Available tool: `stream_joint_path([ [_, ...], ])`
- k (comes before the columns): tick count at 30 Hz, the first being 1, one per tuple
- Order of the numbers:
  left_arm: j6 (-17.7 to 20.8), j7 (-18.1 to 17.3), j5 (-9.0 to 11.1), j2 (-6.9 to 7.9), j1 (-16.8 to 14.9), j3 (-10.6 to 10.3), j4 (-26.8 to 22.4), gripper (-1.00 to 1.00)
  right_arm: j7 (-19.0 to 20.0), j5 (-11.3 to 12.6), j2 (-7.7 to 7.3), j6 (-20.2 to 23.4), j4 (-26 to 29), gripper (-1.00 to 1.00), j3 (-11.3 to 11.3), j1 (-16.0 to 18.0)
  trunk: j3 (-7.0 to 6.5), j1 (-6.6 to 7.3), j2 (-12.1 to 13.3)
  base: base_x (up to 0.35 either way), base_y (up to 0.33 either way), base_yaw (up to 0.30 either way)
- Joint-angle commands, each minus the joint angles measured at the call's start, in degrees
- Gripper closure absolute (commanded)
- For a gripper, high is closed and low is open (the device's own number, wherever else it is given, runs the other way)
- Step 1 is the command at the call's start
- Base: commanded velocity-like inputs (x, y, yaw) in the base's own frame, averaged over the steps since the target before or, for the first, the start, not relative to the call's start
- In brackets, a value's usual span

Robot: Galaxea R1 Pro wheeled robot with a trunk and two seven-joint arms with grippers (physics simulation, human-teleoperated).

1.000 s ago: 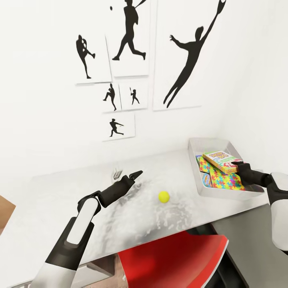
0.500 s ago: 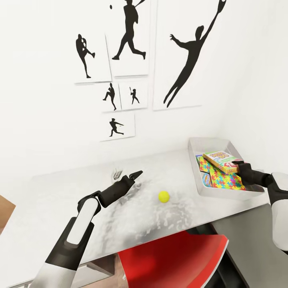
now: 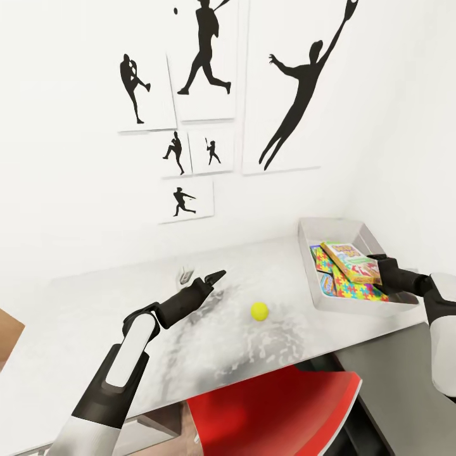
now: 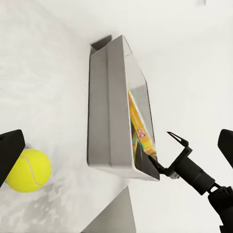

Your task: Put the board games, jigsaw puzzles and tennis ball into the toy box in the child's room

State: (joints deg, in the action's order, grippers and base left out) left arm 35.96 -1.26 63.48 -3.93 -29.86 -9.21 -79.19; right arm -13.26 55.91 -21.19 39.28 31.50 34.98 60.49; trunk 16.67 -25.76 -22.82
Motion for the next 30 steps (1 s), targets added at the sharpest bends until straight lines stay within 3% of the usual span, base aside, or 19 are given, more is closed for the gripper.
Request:
stream_joint_path([
  [1,0.25,-0.1,0.03,-0.03,-0.05,0.06,0.0,-1.0,-0.55,0.6,0.01,0.18,0.1,-1.0,0.18,0.06,0.11,-0.03,-0.11,0.0,0.0,0.0],
  [12,0.25,-0.08,0.02,-0.02,-0.04,0.06,0.0,-1.0,-1.22,0.55,-0.01,0.41,5.6,-1.0,0.18,-0.23,0.11,-0.03,-0.11,0.0,0.0,0.0],
  [22,0.25,0.0,0.13,0.02,-0.04,0.11,0.0,-1.0,-5.28,0.71,-0.12,1.23,9.14,-1.0,0.18,-0.6,0.11,-0.03,-0.11,0.0,0.0,0.0],
  [30,0.25,-0.09,0.2,0.05,-0.04,0.16,0.0,-1.0,-6.01,0.82,-0.11,5.53,13.43,-1.0,0.14,-0.84,0.11,-0.03,-0.11,0.0,0.0,0.0],
])
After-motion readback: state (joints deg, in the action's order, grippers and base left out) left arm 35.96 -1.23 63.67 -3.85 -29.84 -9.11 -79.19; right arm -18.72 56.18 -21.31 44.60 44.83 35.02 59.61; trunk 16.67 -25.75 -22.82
